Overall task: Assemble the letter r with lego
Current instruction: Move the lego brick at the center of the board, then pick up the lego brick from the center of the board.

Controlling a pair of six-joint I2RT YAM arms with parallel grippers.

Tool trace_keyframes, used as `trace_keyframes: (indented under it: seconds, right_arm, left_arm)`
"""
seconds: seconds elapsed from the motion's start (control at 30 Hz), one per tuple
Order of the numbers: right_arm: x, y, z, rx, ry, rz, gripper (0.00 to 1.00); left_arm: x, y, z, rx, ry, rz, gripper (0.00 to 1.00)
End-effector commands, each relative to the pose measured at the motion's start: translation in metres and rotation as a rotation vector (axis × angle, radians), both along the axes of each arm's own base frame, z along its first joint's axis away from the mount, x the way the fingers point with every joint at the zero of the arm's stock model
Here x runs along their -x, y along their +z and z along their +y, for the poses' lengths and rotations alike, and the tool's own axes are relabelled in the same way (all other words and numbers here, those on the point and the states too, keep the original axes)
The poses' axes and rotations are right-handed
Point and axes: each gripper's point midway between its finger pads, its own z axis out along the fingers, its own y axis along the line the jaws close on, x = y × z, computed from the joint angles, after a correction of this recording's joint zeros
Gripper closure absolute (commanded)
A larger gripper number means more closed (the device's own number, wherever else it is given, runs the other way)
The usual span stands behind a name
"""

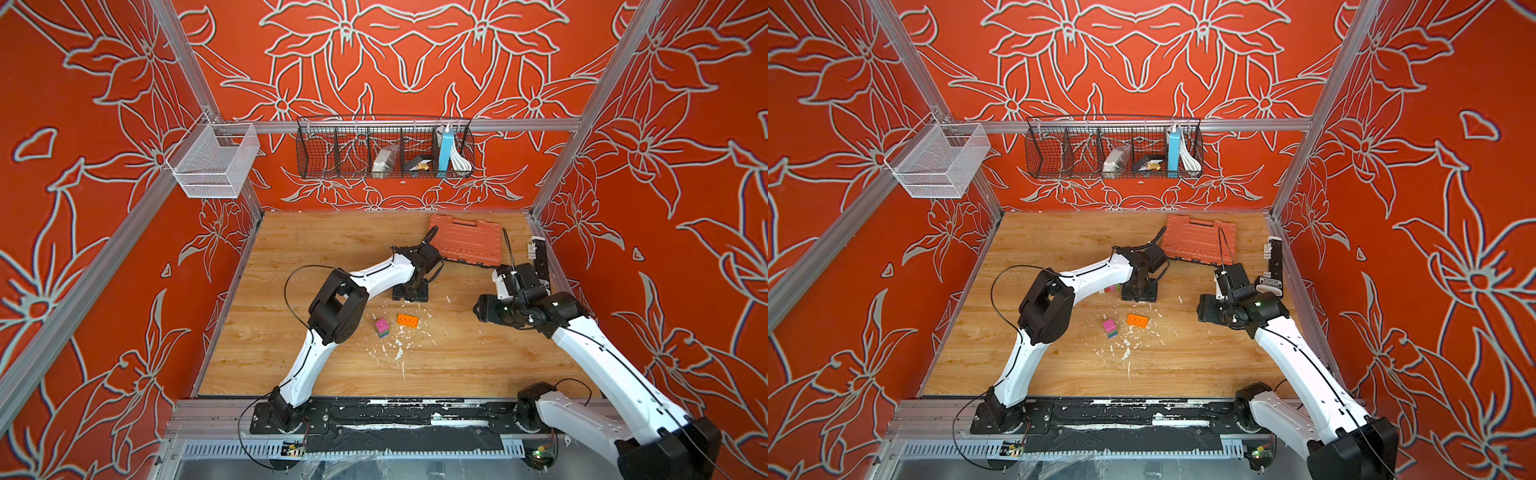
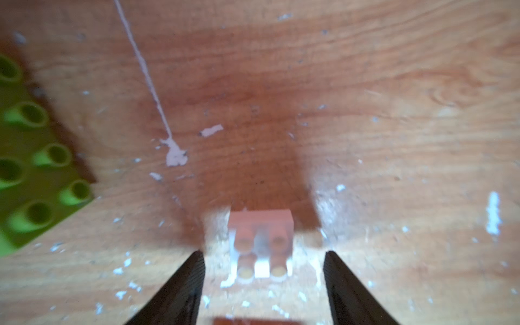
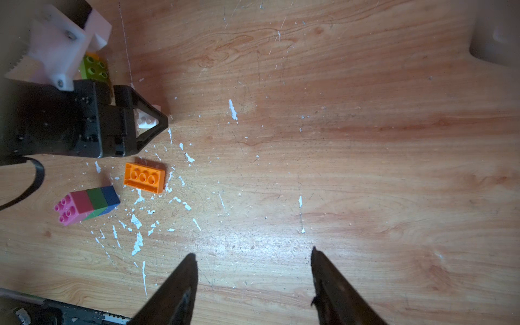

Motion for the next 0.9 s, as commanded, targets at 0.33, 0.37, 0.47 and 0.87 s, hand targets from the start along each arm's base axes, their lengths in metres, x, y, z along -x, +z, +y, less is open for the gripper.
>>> trace_keyframes:
  seconds: [0.33,0.37,0.47,0.87]
  right_arm:
    - [0.004,0.007,0.021,-0.106,0.089,-0.031,0.35]
    - [0.004,0.008,0.02,-0.107,0.087,-0.037,0.35]
    - [0.005,0.011,0.02,-0.11,0.087,-0.045,0.35]
    - [0.008,0.01,0.018,-0.098,0.091,-0.033,0.37]
  left_arm:
    - [0.07,0.038,0.012,0.096,-0.461,-0.053,0.31]
    - [0.071,0.033,0.014,0.086,-0.473,-0.047,0.29]
    - [0.074,0.024,0.008,0.105,-0.513,-0.031,0.21]
    - [0.062,-0.005,-0.008,0.09,-0.604,0.008,0.04]
